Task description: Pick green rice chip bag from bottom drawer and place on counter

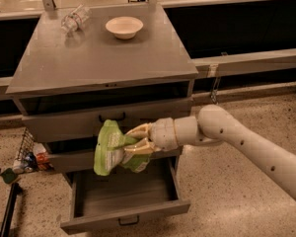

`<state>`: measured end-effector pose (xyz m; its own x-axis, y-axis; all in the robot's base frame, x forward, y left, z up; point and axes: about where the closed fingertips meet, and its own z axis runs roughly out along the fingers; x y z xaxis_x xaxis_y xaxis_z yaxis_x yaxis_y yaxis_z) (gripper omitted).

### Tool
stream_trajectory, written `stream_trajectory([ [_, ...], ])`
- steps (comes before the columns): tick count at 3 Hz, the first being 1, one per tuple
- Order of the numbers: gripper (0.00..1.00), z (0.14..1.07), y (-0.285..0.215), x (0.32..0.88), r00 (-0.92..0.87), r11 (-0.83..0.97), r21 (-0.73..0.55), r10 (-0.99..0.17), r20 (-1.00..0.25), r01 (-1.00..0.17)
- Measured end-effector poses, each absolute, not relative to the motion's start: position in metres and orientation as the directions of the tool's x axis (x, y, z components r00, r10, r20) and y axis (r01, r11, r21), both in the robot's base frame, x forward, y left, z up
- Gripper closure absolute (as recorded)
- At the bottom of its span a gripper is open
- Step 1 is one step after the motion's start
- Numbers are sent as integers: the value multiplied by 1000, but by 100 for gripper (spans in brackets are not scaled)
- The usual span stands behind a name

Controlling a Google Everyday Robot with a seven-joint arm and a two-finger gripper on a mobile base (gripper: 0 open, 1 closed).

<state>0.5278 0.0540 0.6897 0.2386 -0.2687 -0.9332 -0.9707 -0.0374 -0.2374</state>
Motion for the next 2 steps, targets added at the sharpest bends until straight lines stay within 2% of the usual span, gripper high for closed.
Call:
stream_trajectory([
  [1, 100, 758, 46, 535, 274, -53, -271, -306, -912, -961],
  [2, 100, 759, 47, 535, 276, -55, -273, -306, -911, -961],
])
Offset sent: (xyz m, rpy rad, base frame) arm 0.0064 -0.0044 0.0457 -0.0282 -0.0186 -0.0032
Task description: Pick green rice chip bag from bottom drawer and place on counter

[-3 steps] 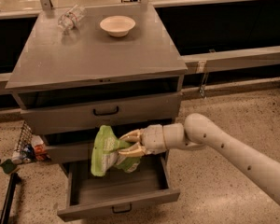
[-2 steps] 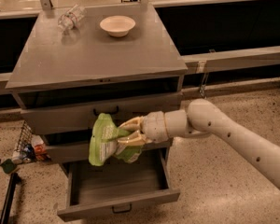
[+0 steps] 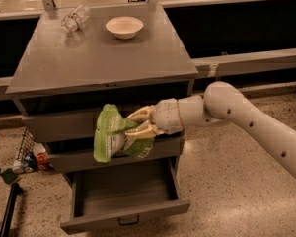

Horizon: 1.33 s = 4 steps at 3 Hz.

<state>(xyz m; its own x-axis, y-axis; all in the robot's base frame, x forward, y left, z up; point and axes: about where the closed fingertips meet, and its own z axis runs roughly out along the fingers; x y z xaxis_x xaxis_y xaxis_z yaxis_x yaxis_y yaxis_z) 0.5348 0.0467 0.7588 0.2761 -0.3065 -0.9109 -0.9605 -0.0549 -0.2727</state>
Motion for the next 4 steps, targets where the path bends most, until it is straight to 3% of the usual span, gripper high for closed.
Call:
stream_trajectory([
  [1, 100, 774, 52, 533, 301, -52, -298, -269, -915, -953],
  [4, 100, 954, 46, 593, 518, -64, -546, -424, -743, -835],
])
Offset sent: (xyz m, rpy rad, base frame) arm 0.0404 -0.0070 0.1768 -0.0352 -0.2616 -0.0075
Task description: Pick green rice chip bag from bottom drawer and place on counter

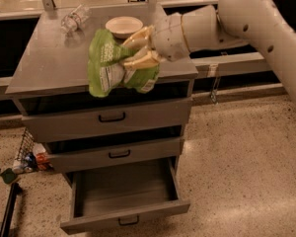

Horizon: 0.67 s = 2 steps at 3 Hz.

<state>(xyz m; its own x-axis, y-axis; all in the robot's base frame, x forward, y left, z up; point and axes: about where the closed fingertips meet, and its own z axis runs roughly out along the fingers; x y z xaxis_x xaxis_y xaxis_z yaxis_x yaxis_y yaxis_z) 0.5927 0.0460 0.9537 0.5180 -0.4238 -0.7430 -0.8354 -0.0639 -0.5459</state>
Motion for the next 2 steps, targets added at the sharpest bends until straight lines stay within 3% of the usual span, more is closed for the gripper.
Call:
stream_trajectory([
  [2, 100, 1012, 37, 689, 555, -5, -699, -612, -564, -715],
])
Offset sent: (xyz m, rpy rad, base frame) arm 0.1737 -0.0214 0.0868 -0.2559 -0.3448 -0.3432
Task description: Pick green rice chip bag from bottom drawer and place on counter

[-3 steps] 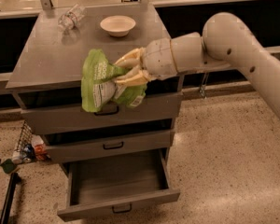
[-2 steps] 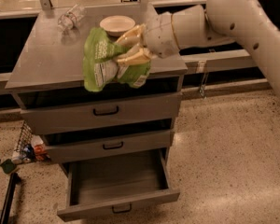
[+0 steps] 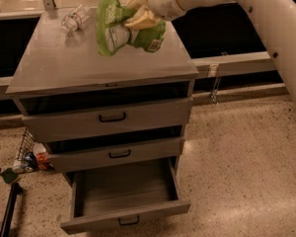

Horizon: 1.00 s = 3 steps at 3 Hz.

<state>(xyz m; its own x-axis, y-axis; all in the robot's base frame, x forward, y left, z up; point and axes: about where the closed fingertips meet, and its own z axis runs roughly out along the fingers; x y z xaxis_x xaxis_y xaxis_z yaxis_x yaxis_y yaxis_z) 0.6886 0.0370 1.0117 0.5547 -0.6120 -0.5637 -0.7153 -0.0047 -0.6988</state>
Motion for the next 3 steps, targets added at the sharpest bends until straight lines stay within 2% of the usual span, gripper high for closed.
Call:
stream_trajectory([
  [1, 99, 999, 32, 752, 508, 13, -723, -703, -498, -691],
  [2, 69, 961, 25, 784, 438, 36, -672, -732, -521, -740],
  [3, 46, 942, 21, 791, 404, 44, -640, -741, -536, -768],
])
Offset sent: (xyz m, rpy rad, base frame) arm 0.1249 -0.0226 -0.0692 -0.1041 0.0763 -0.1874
